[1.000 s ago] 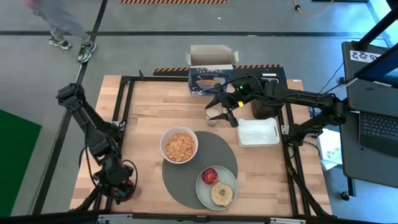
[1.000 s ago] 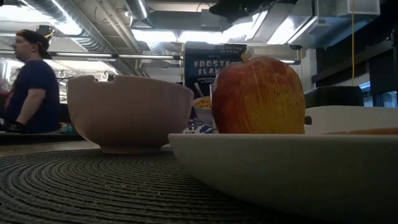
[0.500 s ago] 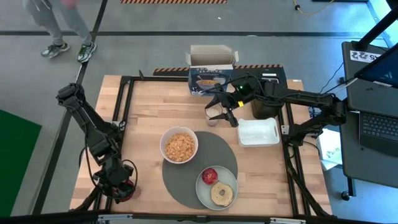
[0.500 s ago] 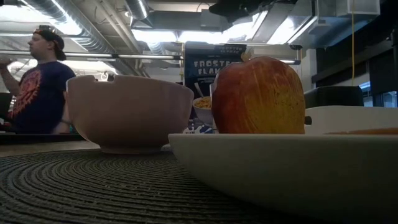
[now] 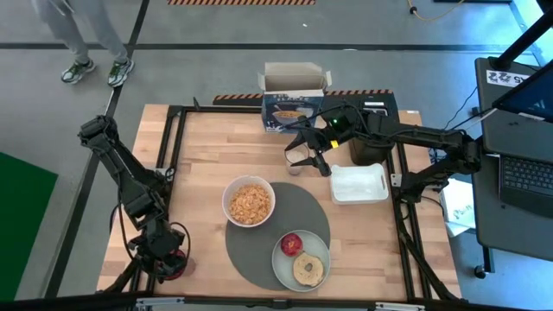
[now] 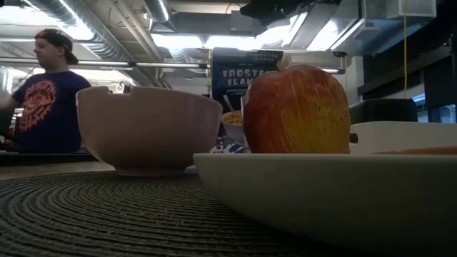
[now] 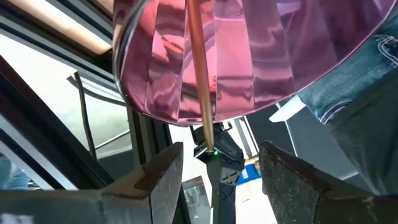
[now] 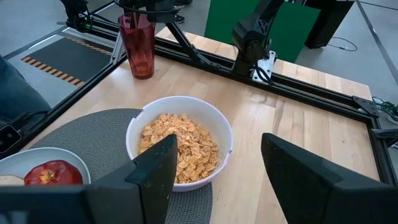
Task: Arrange a breakfast setting
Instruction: Put the gold spoon on the gray mat to the right of the white bowl
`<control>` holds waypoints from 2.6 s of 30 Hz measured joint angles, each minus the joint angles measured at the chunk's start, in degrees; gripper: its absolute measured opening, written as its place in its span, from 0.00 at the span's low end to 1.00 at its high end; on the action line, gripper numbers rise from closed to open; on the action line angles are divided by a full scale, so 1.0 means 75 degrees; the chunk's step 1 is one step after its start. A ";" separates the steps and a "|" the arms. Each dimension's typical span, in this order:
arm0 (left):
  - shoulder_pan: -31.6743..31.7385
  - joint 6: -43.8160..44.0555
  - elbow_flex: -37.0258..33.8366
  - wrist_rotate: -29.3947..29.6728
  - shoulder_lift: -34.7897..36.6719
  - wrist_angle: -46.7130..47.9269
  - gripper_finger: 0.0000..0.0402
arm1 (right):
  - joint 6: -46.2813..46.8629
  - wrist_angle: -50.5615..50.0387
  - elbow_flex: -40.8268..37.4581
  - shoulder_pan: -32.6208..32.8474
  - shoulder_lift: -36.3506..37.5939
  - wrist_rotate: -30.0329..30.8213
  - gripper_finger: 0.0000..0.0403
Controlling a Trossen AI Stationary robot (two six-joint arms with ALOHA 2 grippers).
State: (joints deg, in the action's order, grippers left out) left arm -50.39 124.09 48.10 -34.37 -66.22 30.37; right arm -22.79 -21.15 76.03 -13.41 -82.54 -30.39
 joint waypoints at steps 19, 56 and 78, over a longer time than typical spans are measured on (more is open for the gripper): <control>0.0003 -0.0020 -0.0003 0.0371 0.0000 -0.0012 0.30 | -0.0002 -0.0003 0.0003 -0.0007 0.0000 0.0003 0.58; 0.0003 -0.0032 -0.0003 0.0303 0.0000 0.0090 0.06 | 0.0041 -0.0006 0.0003 -0.0009 0.0000 0.0000 0.58; 0.0000 0.0112 0.0096 0.0433 0.0557 0.0380 0.00 | 0.0058 0.0012 0.0003 -0.0012 0.0000 0.0198 0.58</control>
State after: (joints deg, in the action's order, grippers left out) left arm -50.39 124.93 48.82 -31.12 -62.04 33.22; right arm -22.35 -21.06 76.05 -13.50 -82.54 -28.91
